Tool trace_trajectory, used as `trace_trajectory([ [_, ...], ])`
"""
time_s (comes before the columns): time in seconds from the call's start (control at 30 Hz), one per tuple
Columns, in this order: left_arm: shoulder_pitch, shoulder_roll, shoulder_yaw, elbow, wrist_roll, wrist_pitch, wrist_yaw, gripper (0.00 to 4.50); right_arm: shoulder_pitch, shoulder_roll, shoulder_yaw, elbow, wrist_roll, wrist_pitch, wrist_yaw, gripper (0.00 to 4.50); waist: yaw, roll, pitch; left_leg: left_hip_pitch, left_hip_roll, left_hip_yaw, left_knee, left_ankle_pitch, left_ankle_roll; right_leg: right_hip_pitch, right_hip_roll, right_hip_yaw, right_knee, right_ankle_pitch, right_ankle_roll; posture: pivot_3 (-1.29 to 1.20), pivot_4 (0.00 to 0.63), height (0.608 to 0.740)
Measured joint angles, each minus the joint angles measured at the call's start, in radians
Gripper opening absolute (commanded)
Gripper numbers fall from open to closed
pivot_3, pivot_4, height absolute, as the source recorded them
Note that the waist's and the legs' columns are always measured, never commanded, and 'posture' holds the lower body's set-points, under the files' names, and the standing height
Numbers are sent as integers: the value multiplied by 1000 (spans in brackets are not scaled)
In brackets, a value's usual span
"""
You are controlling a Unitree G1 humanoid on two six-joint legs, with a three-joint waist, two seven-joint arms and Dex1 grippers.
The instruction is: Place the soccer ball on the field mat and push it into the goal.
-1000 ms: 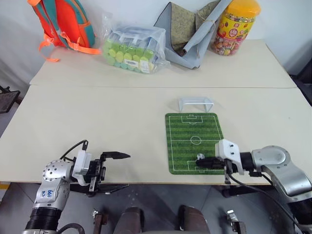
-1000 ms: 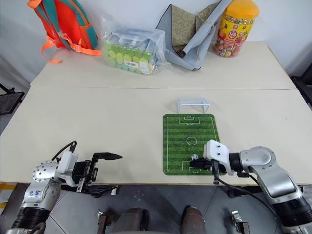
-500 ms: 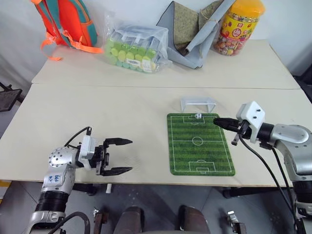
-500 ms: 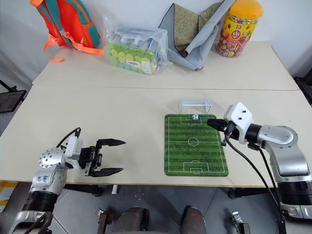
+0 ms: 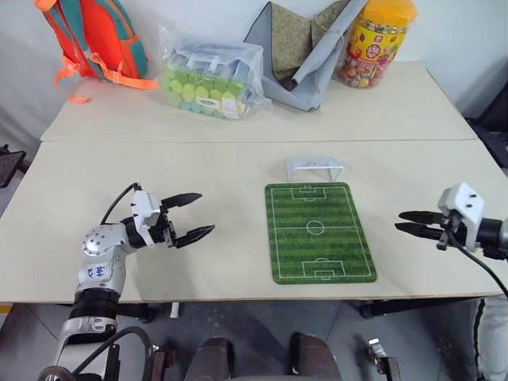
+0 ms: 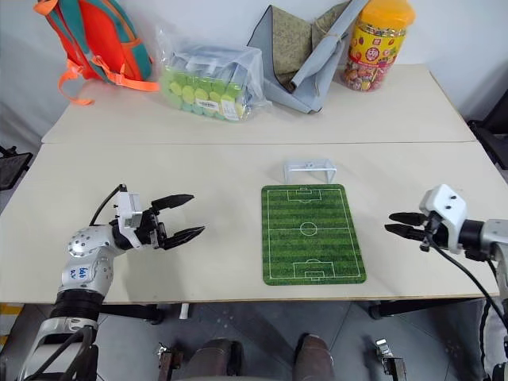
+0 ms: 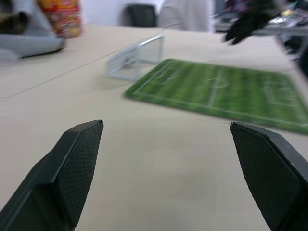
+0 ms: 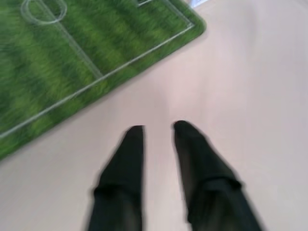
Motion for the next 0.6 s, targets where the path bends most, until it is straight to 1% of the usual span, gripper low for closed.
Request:
trace_trajectory([
  [0.1, 10, 7, 28, 0, -15, 1, 0, 4500, -56, -4, -5, 122, 2, -67, 60, 3089, -2, 0, 0, 0, 0, 0, 0, 0, 0, 0, 0, 0, 0, 0, 0, 0, 150, 740],
  [0.23, 36, 30, 66, -2, -24, 2, 2, 4500, -120, -9, -6, 275, -3, -163, 103, 4456, -2, 0, 0, 0, 0, 0, 0, 0, 0, 0, 0, 0, 0, 0, 0, 0, 150, 740],
  [0.4, 151, 88, 115, -13, -34, 21, -8, 4500, -149, -10, -22, 436, -6, -262, 137, 4484, -1, 0, 0, 0, 1, 0, -1, 0, 0, 0, 0, 0, 0, 0, 0, 0, 150, 740],
  [0.6, 196, 116, 135, -39, -51, 49, -21, 4500, -149, -20, -23, 493, -23, -310, 181, 4484, 1, 1, 0, 0, 0, 0, 0, 0, 0, 0, 0, 0, 0, 0, 0, 0, 150, 740],
])
